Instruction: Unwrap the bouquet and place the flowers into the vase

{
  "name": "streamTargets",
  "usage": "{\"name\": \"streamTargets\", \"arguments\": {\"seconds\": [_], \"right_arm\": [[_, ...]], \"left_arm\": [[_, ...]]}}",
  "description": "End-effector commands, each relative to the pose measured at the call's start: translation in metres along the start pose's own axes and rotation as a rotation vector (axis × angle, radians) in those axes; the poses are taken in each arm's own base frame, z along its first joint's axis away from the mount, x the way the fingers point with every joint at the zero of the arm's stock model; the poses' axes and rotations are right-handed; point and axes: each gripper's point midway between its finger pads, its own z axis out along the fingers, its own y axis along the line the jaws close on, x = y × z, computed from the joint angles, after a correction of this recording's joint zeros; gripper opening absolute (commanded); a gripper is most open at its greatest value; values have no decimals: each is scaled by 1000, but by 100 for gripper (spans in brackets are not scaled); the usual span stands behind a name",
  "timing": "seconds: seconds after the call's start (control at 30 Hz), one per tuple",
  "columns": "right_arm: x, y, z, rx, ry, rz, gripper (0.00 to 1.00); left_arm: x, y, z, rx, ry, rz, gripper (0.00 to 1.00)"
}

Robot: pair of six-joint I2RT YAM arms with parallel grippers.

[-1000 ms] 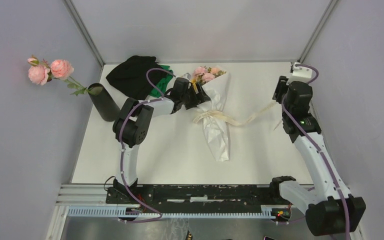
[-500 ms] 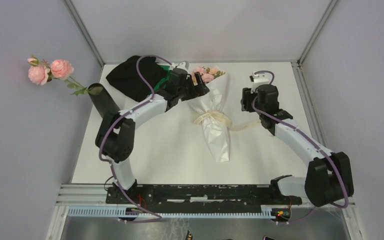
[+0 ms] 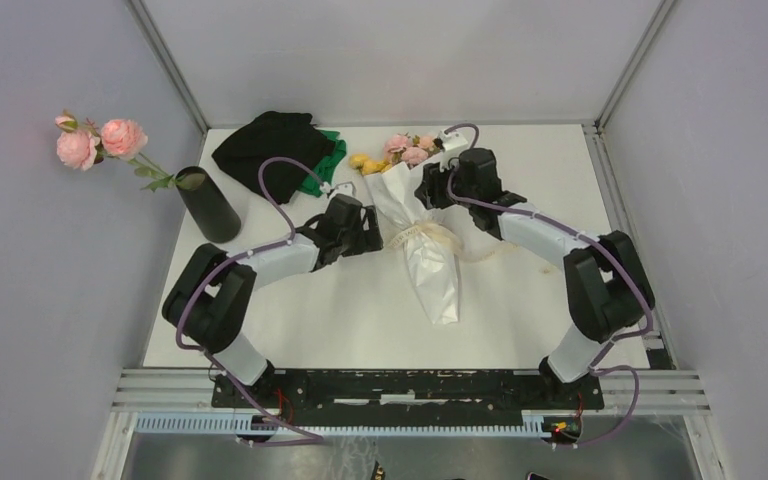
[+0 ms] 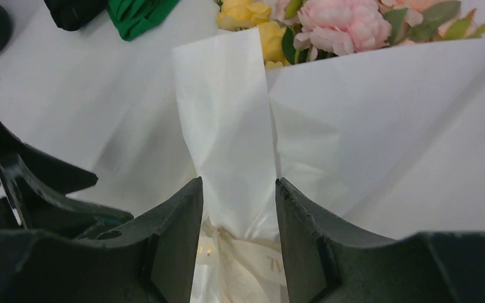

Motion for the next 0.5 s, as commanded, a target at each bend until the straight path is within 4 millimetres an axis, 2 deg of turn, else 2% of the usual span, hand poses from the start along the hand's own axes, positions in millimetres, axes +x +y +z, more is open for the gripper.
{"name": "streamTargets", "arguments": {"seconds": [0.0,0.13,0.27,0.47], "right_arm": [[-20,14,26,-87,-41,4,53],[5,11,52,-103,21,22,52],[34,8,69,-119,88,40,53],[48,3,80,-111,118,46,53]], "left_arm": [[-2,-4,-12,17,-107,69,92],[8,-14,-12,92,-132,83,93],[3,-32,-14,174,-191,136,95],[-3,-41,1,195,-227,207,97]]}}
